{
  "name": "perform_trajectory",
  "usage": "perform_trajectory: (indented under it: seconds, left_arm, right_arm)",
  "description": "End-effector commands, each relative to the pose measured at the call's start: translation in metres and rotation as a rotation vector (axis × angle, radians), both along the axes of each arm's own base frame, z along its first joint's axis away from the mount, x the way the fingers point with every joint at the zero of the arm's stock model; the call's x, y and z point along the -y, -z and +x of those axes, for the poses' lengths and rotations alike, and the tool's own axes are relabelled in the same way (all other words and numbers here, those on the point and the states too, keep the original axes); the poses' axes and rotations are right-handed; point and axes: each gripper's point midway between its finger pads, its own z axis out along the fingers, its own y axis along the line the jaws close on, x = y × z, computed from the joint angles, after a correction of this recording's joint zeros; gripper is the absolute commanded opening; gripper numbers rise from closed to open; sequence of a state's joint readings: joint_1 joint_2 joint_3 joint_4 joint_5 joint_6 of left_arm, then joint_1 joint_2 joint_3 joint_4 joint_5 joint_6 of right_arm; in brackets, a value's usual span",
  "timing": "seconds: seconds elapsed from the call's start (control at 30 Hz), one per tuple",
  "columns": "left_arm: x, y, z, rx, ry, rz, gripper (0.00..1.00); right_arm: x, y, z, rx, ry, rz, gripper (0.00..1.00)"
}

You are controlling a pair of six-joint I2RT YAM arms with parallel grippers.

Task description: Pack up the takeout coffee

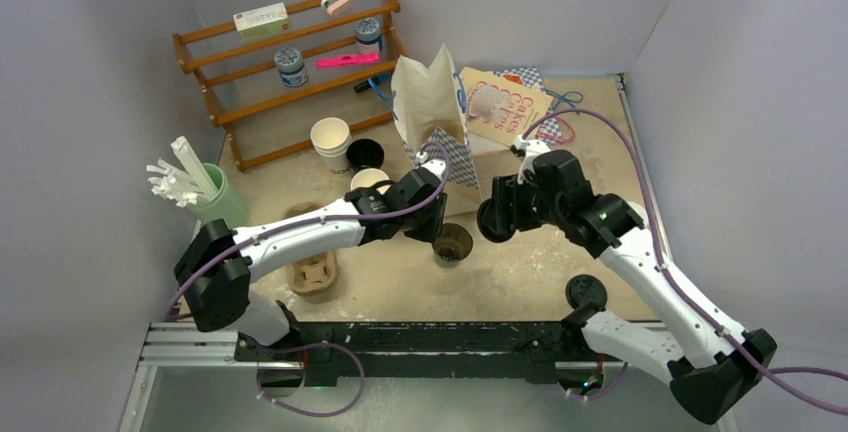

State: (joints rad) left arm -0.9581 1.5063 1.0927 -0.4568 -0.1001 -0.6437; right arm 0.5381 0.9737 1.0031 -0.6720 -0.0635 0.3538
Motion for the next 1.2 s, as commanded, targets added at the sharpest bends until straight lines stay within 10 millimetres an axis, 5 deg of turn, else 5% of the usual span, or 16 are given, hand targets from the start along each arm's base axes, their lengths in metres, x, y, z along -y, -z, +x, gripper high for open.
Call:
perform_trajectory:
  seconds: [0.0,0.27,0.67,0.97,1.17]
  left_arm:
    - [0.003,-0.026,-0.002,0.015,-0.03,-0.088,0.3]
    - [-0.021,-0.046,-0.011,0.014,-0.108,-0.1,0.32]
    - [-0.076,-0.033,-0.031,-0.037,-0.303,-0.14,0.3]
    - [-0.082,-0.024,-0.03,-0.078,-0.378,-0.263,0.29]
    - [-0.084,-0.021,-0.031,-0.077,-0.424,-0.354,0.29]
  right_arm:
    - [-0.018,0.003,-0.005,0.049,-0.061,-0.017,0.56]
    - [-0.049,0.012,-0.024,0.075,-0.152,-0.087,0.56]
    - [-0.071,0.011,-0.046,0.189,-0.31,-0.162,0.54]
    - [-0.099,0.027,-0.044,0.135,-0.396,-0.257,0.49]
    - [-0.1,0.035,-0.039,0.083,-0.348,-0.301,0.47]
